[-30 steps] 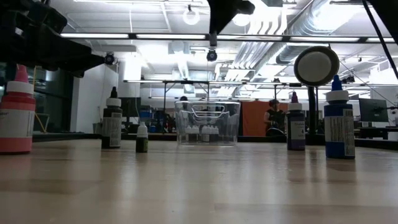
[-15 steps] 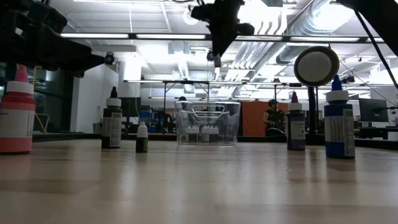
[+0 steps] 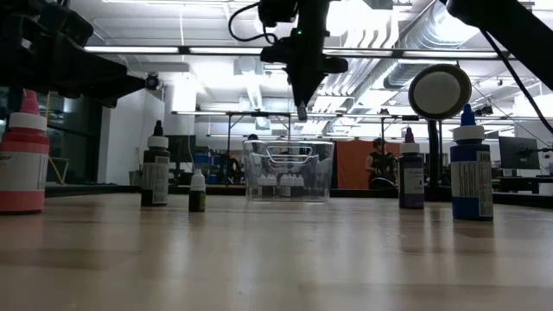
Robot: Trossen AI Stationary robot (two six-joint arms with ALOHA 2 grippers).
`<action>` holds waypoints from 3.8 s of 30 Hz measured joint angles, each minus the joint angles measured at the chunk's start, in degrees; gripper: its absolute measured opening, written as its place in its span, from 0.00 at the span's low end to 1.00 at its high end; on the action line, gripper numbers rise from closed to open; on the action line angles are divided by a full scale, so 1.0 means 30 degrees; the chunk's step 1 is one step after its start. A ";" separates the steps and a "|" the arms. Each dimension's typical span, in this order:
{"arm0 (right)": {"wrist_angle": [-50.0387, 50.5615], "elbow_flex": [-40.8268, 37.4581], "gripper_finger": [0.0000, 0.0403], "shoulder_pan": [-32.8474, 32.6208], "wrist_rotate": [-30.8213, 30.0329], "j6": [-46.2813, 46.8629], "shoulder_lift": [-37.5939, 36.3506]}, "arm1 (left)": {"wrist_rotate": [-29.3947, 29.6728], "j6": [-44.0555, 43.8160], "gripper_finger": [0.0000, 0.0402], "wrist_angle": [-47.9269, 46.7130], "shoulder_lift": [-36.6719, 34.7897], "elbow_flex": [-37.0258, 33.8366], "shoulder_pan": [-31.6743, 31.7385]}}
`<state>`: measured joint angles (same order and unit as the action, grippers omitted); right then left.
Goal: Pick & Place food coloring
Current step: Put the small food coloring bottle into the transparent bin
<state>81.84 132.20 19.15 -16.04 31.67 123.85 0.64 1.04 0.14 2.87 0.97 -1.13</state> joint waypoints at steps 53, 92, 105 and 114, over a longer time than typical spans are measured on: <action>-1.2733 -0.8731 0.10 -0.0057 -0.0928 0.1948 0.1257 | 0.0011 0.0000 0.59 -0.0004 0.0000 0.0004 0.0002; -1.4532 -0.9785 0.15 0.1007 -0.0309 0.0443 0.1260 | 0.0007 0.0002 0.59 0.0000 0.0000 0.0007 0.0002; -1.4532 -0.9785 0.24 0.0999 -0.0064 0.0290 0.1267 | 0.0007 0.0006 0.59 0.0000 0.0000 0.0001 -0.0005; -1.4895 -0.9777 0.35 0.0999 -0.0035 0.0042 0.1274 | 0.0007 0.0000 0.59 0.0000 0.0000 0.0000 0.0002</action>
<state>37.15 102.87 22.15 -16.14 31.79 127.68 0.67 1.04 0.14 2.87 0.97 -1.13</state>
